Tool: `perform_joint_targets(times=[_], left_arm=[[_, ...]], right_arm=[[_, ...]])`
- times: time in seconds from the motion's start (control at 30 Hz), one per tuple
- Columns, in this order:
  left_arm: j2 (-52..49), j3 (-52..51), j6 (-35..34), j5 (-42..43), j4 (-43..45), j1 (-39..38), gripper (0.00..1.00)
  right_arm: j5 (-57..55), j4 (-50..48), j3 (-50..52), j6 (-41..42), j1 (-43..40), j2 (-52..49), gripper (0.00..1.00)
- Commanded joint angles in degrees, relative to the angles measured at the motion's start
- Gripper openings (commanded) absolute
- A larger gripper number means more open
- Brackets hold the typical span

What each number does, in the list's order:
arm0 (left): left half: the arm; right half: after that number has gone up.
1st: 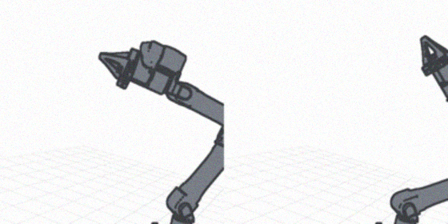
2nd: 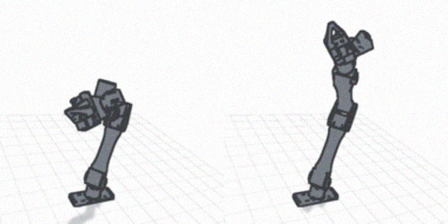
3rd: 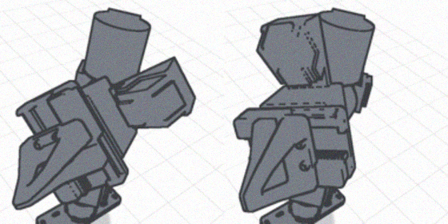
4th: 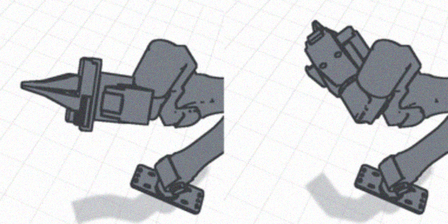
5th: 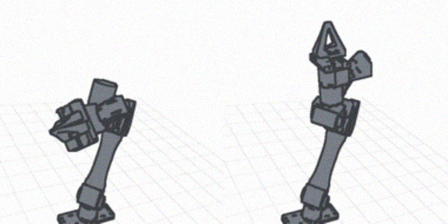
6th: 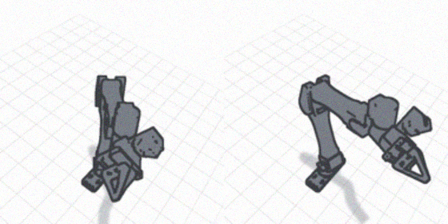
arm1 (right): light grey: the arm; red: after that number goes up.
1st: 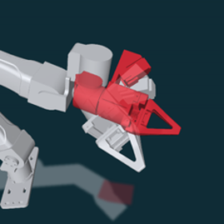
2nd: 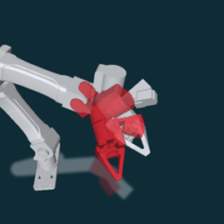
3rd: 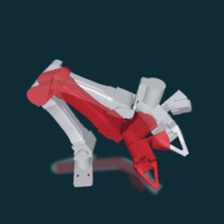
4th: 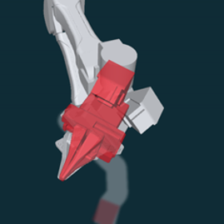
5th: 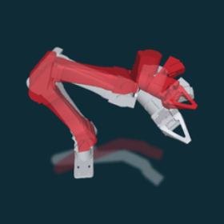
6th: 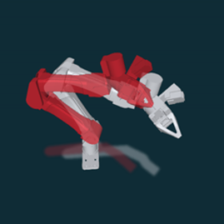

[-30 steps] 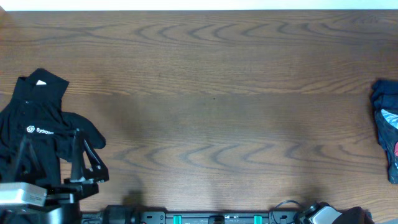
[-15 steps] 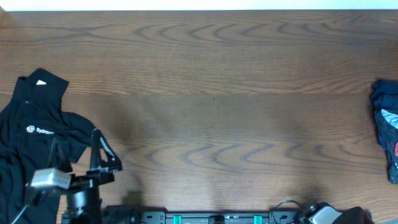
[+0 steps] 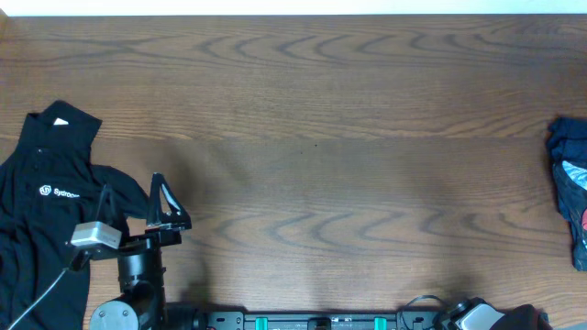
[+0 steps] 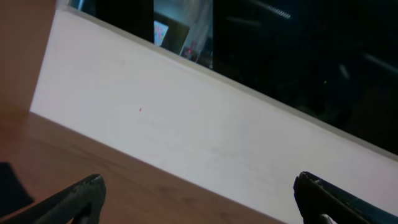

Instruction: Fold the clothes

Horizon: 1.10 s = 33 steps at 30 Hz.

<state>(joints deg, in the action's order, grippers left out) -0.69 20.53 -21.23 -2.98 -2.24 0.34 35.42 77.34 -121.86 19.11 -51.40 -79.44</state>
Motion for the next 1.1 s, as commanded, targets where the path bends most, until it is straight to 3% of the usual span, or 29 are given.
perform_joint_targets(times=[0.0, 0.33, 1.07], left_arm=[[0.6, -3.1, -1.2, 1.1, 3.9, 0.2, 0.98], [0.6, -14.3, -6.8, 1.0, 17.9, 0.2, 0.98], [0.6, -20.3, -6.9, 0.8, 23.8, 0.2, 0.98]], right_arm=[[0.8, 0.1, -0.4, 0.7, 0.4, 0.0, 0.99], [0.8, 0.1, -0.4, 0.7, 0.5, 0.0, 0.99], [0.8, 0.1, -0.4, 0.7, 0.5, 0.0, 0.99]])
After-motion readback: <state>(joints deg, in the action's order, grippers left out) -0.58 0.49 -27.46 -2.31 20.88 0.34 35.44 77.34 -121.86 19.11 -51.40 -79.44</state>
